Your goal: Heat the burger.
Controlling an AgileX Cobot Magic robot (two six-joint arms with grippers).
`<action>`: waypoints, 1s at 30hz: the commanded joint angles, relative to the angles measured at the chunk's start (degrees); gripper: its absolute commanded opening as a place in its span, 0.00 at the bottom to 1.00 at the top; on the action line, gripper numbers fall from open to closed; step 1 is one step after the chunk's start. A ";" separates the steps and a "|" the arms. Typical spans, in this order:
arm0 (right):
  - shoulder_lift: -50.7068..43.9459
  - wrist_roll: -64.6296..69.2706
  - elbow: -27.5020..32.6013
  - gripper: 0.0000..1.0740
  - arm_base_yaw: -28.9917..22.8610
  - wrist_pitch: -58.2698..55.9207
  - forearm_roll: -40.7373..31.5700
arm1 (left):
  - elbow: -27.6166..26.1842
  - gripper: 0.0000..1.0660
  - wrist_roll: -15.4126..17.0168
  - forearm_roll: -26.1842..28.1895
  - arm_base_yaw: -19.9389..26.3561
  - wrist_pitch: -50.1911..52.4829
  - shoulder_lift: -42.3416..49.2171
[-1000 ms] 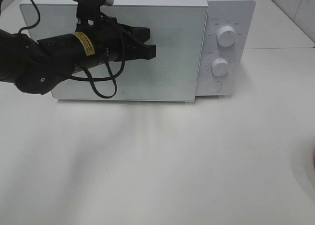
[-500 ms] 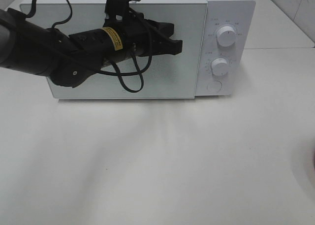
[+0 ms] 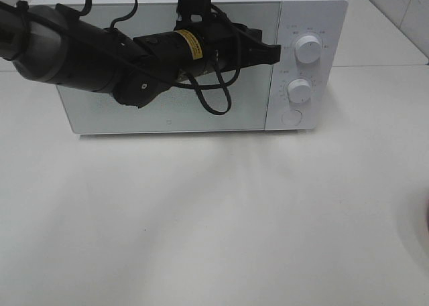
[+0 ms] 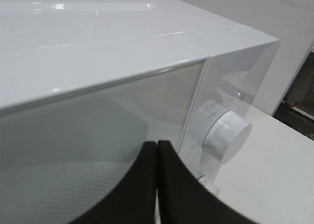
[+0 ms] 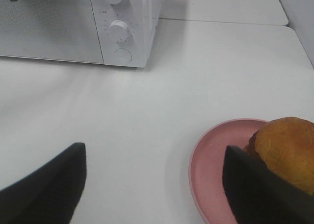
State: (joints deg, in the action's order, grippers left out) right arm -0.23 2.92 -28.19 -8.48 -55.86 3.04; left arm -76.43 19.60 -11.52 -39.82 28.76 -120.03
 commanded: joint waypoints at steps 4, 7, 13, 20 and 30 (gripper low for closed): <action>-1.72 0.17 0.11 0.71 0.40 0.92 -0.23 | -1.95 0.00 -1.03 1.89 -0.11 -1.43 -0.17; -1.72 0.17 0.11 0.71 0.40 0.92 -0.23 | -1.95 0.00 -1.03 1.89 -2.01 -3.38 0.46; -1.72 0.17 0.11 0.71 0.40 0.92 -0.23 | -1.95 0.30 -1.03 1.20 -5.10 -10.37 2.18; -1.72 0.17 0.11 0.71 0.40 0.92 -0.23 | -1.95 0.94 -1.03 1.03 -8.48 -31.57 7.39; -1.72 0.17 0.11 0.71 0.40 0.92 -0.23 | -1.95 0.94 -1.03 1.15 -9.22 -65.83 13.75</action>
State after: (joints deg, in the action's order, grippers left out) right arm -0.23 2.92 -28.19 -8.48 -55.81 3.04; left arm -77.75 18.68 -10.37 -48.82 -28.59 -107.83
